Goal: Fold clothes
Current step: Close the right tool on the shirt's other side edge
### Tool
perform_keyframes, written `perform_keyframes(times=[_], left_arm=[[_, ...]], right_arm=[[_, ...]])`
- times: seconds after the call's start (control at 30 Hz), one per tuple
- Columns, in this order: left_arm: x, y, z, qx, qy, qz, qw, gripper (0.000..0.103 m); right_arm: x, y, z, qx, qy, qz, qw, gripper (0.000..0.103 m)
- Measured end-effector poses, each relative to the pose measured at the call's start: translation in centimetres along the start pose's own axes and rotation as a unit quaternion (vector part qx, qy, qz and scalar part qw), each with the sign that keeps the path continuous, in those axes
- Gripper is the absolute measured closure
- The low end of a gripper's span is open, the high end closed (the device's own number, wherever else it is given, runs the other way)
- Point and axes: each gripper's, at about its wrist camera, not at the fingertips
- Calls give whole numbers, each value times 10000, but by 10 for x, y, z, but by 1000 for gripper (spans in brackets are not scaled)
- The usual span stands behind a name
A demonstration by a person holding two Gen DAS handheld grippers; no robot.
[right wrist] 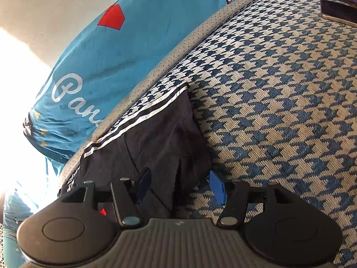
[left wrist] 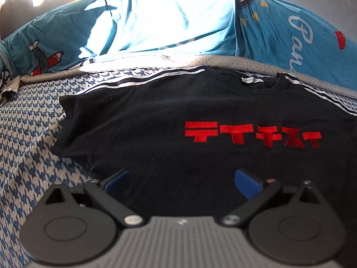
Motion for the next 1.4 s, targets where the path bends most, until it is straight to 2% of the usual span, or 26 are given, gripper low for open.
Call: perform_keyframes(times=[0.3,0.6,0.7,0.8,0.9,0.97,1.03,1.2,1.4], left_arm=[[5,1,-5,-59,-11,-54,10000,0],[13,2,-9,-143,-38,-166,9998,0],[16,2,-9,-152,-59,-196,9997,0],[18,2,-8,-146,-64,-230,9996,0],[20,2,-8,-158,-57,-269,9995,0],[21,2,-8,-151,-46,-297,9994,0],[23,2,-7,-144,-35,-326,9994,0],[24,3,-8,-173,-17,-359,9992,0],[25,4,-11,-236,-2,-406,9989,0]], right_arm=[[10,12,4,99,125,400,9991,47],[28,20,-8,-694,180,681,9951,49],[32,24,-10,-734,234,753,9942,51],[37,26,-9,-746,265,815,9935,59],[41,28,-9,-810,252,862,9927,72],[43,29,-9,-802,253,862,9927,85],[43,30,-10,-774,270,873,9928,91],[37,26,-27,-1088,263,952,9891,93],[16,6,-73,-1989,544,1154,9717,93]])
Point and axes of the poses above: each gripper's, at about its wrist camera, not at the fingertips, and x roughly the way its jaws point, z to its right, y to its top, and after that the axes turned 5 degrees about x, right-handed
